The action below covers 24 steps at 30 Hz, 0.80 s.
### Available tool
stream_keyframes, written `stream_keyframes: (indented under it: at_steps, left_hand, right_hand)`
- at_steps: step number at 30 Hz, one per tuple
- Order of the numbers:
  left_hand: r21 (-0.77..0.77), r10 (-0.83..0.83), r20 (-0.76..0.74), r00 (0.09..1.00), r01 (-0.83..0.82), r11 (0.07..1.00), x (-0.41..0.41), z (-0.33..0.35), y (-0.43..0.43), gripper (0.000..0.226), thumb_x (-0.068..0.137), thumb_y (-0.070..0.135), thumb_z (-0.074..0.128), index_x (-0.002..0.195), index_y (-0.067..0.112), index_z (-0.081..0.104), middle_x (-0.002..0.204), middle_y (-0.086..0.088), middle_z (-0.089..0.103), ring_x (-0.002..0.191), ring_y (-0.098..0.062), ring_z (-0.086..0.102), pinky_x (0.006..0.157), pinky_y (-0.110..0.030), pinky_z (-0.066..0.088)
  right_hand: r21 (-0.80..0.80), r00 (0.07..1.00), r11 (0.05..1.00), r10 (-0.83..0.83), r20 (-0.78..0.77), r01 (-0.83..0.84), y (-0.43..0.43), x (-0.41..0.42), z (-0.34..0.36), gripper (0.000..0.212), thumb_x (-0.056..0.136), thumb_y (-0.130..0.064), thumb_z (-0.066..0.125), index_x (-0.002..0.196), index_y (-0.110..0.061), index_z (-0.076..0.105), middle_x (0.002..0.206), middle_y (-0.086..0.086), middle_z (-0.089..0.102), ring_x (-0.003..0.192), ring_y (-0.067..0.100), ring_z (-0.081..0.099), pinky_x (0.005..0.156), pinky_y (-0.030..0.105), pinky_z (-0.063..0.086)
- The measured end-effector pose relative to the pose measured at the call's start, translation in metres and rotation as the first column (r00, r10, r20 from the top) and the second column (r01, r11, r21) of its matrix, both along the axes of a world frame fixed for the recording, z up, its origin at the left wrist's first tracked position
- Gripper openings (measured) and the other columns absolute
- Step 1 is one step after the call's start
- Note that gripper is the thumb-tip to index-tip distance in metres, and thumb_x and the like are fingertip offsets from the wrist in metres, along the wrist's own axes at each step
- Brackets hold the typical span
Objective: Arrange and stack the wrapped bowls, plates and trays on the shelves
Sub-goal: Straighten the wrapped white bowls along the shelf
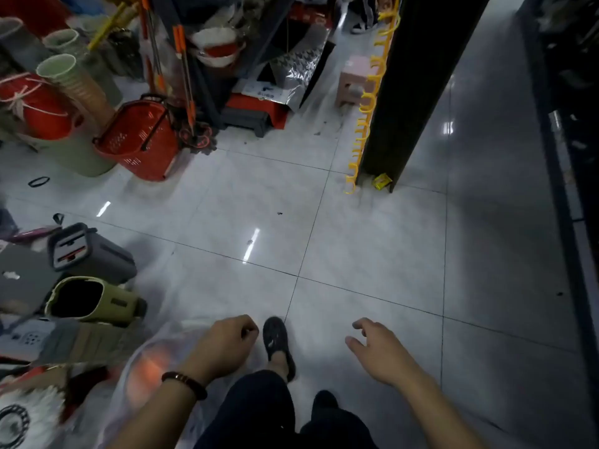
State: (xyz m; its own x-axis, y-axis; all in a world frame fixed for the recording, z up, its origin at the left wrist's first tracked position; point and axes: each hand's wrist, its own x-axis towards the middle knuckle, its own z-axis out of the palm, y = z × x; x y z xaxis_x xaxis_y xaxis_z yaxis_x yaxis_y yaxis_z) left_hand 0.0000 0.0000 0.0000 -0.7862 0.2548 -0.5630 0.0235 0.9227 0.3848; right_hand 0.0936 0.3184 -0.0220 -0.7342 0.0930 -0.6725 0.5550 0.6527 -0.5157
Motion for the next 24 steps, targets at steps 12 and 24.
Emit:
stream_keyframes:
  at_steps: [12, 24]
  left_hand:
    - [0.047, -0.053, 0.009, 0.999, 0.052, 0.998, -0.237, -0.004, 0.033, 0.014, 0.105, 0.038, 0.054, 0.101, 0.031, 0.065, 0.099, 0.01, 0.071, 0.087, -0.008, 0.064, 0.075, -0.027, 0.052]
    - [0.206, 0.001, 0.042, 0.999, -0.01, 0.979, -0.496, 0.032, 0.082, 0.021, 0.106, 0.04, 0.056, 0.112, 0.028, 0.072, 0.106, 0.012, 0.072, 0.097, -0.004, 0.064, 0.074, -0.018, 0.047]
  right_hand:
    - [0.095, 0.996, 0.994, 0.047, 0.07, -0.054, 0.036, -0.22, 0.018, 0.055, 0.104, -0.055, 0.053, 0.151, -0.026, 0.048, 0.152, 0.003, 0.05, 0.132, 0.017, 0.052, 0.11, 0.03, 0.044]
    - [0.017, 0.981, 0.982, -0.185, -0.065, 0.186, 0.081, -0.454, 0.047, 0.04, 0.103, -0.047, 0.061, 0.139, -0.028, 0.061, 0.131, -0.001, 0.062, 0.116, 0.013, 0.06, 0.094, 0.028, 0.048]
